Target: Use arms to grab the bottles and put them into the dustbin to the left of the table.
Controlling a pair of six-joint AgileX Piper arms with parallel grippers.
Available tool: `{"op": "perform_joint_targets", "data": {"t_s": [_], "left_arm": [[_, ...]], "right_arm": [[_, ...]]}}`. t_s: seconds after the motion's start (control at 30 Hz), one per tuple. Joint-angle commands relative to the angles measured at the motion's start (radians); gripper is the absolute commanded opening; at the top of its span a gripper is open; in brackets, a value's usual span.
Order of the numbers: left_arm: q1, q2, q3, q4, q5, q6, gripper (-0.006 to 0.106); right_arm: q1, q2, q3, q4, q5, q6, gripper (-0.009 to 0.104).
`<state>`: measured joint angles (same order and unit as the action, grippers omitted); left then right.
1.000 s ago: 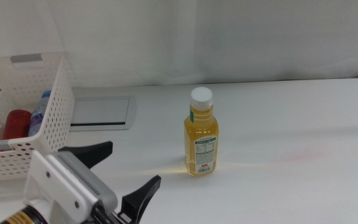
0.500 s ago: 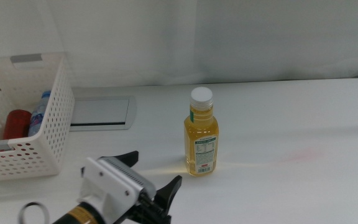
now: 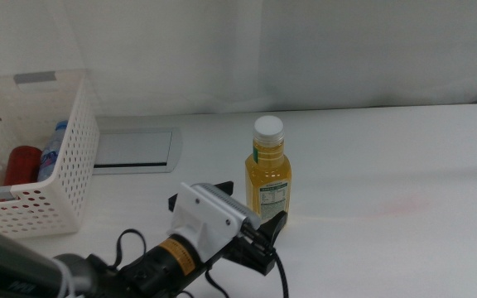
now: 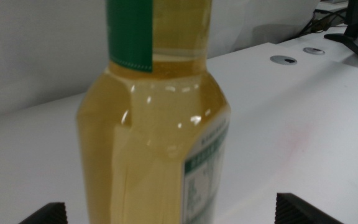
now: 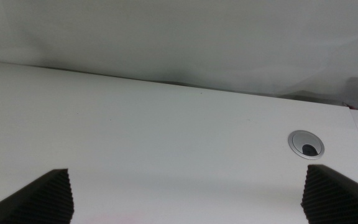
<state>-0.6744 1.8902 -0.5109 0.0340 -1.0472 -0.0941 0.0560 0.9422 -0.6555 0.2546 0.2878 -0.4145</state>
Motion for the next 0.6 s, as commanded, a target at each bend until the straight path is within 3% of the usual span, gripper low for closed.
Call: {"op": "perform_joint_targets", "data": {"t_s": [0.0,0.57], "left_arm": [[-0.004,0.033,-0.047,0.011,0.017,-0.025,0.087],[-0.004,0.175,-0.314,0.009,0.205,-0.082,0.084]], "right_arm": [[-0.007,-0.005,0.005,0.0,-0.018,-0.005,0.1],[-0.007,-0.005,0.005,0.0,-0.034,-0.005,0.1]]}}
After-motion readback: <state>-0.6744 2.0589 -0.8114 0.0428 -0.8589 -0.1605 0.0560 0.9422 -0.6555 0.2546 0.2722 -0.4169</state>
